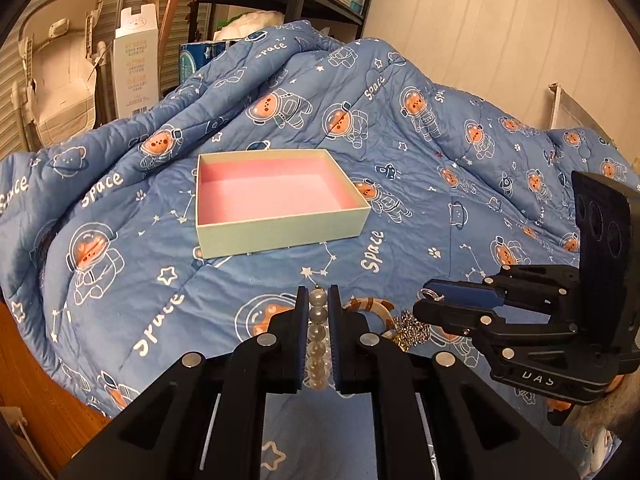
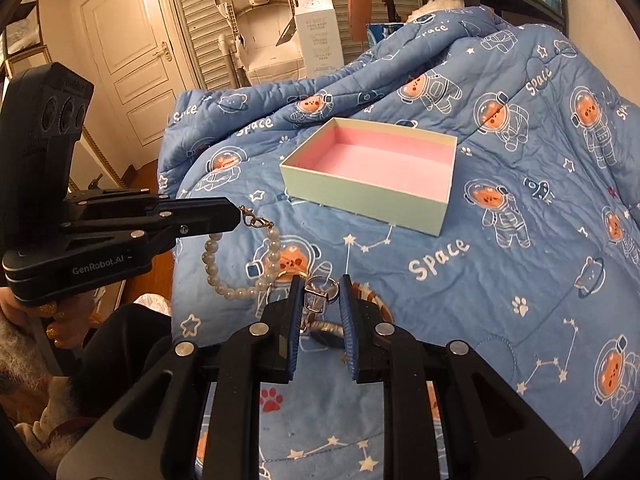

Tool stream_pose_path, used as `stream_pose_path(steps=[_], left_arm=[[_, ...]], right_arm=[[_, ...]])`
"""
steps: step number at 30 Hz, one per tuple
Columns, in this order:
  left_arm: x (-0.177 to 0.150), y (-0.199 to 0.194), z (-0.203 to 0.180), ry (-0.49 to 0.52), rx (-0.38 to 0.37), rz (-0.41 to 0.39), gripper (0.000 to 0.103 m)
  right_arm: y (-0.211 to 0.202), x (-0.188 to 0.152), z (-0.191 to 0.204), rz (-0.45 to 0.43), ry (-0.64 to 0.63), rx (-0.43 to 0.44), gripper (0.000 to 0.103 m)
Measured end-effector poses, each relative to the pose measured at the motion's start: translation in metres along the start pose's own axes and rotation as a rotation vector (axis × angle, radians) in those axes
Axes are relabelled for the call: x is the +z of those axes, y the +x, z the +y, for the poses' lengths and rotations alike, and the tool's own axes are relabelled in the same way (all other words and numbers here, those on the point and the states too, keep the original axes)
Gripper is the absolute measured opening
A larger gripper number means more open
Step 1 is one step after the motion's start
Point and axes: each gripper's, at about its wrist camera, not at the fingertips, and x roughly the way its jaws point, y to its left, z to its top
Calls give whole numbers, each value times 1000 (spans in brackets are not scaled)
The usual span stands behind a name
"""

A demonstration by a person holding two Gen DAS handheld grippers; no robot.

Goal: Organize jewelry
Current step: 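Carry the pearl bracelet into the pink box and open the left gripper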

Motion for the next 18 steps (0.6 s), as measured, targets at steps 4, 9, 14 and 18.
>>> stream_pose_path(steps=[4,9,14,18], left_arm=[[18,5,5,19,13,-10,9],[41,18,16,27,32,-13,9],[67,36,31,24,38,-8,9],[91,53,40,22,53,-9,9]], right_arm=[[9,26,-7,-16,-26,-10,19],[24,58,-19,-34,-57,-26,19],[44,85,-35,-33,-56,-29,19],[63,104,-49,-31,-45,-37,19]])
